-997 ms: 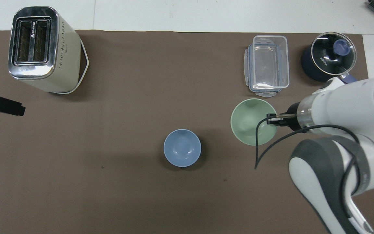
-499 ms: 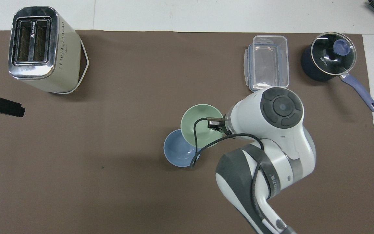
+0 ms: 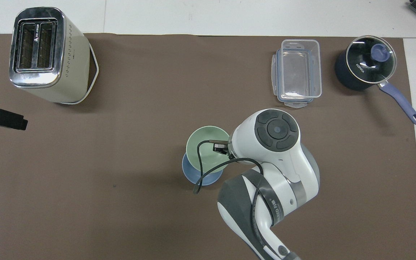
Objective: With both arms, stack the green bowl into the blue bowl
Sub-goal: 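Carry the green bowl with the right gripper over the blue bowl, then lower the green bowl into the blue bowl and open the right gripper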
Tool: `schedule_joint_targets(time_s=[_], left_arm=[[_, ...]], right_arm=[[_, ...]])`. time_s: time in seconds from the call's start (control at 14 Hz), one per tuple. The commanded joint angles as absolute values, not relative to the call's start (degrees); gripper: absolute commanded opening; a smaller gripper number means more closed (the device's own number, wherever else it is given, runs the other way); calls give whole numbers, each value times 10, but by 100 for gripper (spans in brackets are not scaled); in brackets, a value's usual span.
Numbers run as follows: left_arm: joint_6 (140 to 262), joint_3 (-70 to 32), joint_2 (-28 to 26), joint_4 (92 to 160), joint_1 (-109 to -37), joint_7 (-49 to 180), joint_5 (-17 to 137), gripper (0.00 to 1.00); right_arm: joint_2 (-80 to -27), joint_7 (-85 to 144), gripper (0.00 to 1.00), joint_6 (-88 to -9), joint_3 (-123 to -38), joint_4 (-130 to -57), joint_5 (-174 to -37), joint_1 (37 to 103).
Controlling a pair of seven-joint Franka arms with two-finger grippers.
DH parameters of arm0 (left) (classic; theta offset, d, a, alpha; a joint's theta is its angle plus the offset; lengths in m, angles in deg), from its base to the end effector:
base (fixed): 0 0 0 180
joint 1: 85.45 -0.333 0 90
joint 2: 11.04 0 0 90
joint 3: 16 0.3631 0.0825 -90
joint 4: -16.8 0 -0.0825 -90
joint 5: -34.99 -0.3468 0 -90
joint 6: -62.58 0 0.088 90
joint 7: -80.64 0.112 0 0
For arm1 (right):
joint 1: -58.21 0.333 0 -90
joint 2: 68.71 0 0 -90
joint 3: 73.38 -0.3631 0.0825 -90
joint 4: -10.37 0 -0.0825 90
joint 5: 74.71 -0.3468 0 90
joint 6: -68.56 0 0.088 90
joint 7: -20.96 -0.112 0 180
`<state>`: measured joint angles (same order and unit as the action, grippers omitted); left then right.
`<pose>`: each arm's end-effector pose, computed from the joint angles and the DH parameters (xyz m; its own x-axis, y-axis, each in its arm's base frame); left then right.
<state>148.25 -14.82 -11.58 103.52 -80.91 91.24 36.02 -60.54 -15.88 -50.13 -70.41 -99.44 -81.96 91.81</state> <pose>0.5056 -0.0317 0.6895 0.9701 -0.2425 -0.0054 -0.2424 -0.9700 0.0195 0.4843 0.2966 0.4804 0.9849 -0.1645 -0.0547 -0.1689 -0.9816 -0.0891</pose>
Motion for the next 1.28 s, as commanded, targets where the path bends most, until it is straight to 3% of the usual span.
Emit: schedule_joint_targets(time_s=[0.0,1.21], left_arm=[[1477,-155,-122,1036,-815,906,348,100],[1477,-155,-122,1036,-815,906,348,100]], right_arm=[[-610,-157,0,-528,-705,-1018,-838,929],[-609,-126,0,-594,-709,-1072,-860,937]])
